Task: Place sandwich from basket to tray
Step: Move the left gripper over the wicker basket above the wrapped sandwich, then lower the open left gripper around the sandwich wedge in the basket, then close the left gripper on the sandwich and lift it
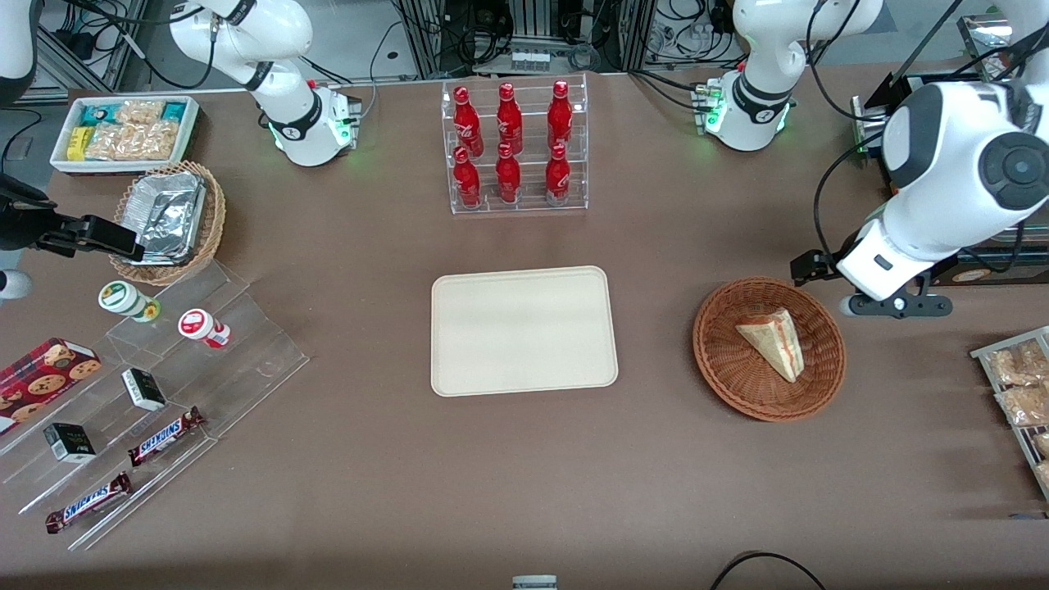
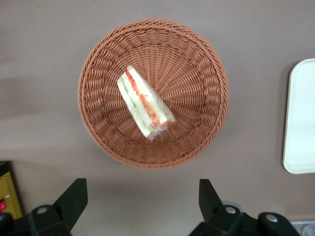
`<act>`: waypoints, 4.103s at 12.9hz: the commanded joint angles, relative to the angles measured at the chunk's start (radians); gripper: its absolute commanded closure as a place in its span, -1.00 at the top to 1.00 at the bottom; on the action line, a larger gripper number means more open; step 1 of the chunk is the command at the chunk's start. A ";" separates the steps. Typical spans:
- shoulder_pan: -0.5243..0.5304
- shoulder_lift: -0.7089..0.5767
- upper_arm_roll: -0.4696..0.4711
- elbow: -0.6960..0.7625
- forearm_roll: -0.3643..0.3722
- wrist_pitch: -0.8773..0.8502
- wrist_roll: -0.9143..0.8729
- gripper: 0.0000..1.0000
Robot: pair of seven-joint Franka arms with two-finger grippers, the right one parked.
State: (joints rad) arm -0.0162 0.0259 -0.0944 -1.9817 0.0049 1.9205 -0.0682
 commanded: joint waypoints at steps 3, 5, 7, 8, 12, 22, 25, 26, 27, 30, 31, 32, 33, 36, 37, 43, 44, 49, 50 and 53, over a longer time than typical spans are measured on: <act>-0.010 0.044 0.015 -0.074 0.012 0.143 -0.002 1.00; -0.001 0.074 0.018 -0.078 0.012 0.178 -0.002 1.00; -0.001 0.097 0.018 -0.089 0.012 0.209 -0.007 1.00; -0.001 0.100 0.018 -0.098 0.012 0.224 -0.013 1.00; -0.001 0.098 0.018 -0.111 0.010 0.247 -0.148 1.00; 0.012 0.075 0.013 -0.230 -0.002 0.382 -0.574 1.00; -0.001 0.094 0.012 -0.230 0.000 0.403 -0.616 1.00; -0.010 0.097 0.012 -0.230 0.000 0.414 -0.616 1.00; -0.010 0.103 0.012 -0.230 0.000 0.419 -0.618 1.00; -0.010 0.117 0.012 -0.247 0.000 0.478 -0.618 1.00; -0.010 0.121 0.012 -0.256 -0.002 0.498 -0.618 1.00; -0.010 0.123 0.012 -0.261 -0.002 0.511 -0.618 1.00; -0.008 0.129 0.012 -0.267 0.000 0.525 -0.618 1.00; -0.008 0.144 0.012 -0.292 -0.002 0.590 -0.634 1.00; -0.008 0.150 0.012 -0.292 -0.002 0.595 -0.636 1.00; -0.004 0.218 0.012 -0.292 -0.003 0.666 -0.654 1.00; -0.004 0.223 0.012 -0.292 -0.003 0.666 -0.660 1.00; -0.005 0.210 0.012 -0.289 0.000 0.597 -0.653 -1.00; -0.010 0.206 0.012 -0.283 0.004 0.559 -0.610 -1.00; -0.010 0.183 0.010 -0.255 0.004 0.479 -0.495 -1.00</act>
State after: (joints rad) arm -0.0187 0.2414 -0.0848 -2.2565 0.0046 2.4654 -0.6202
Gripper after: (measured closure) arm 0.648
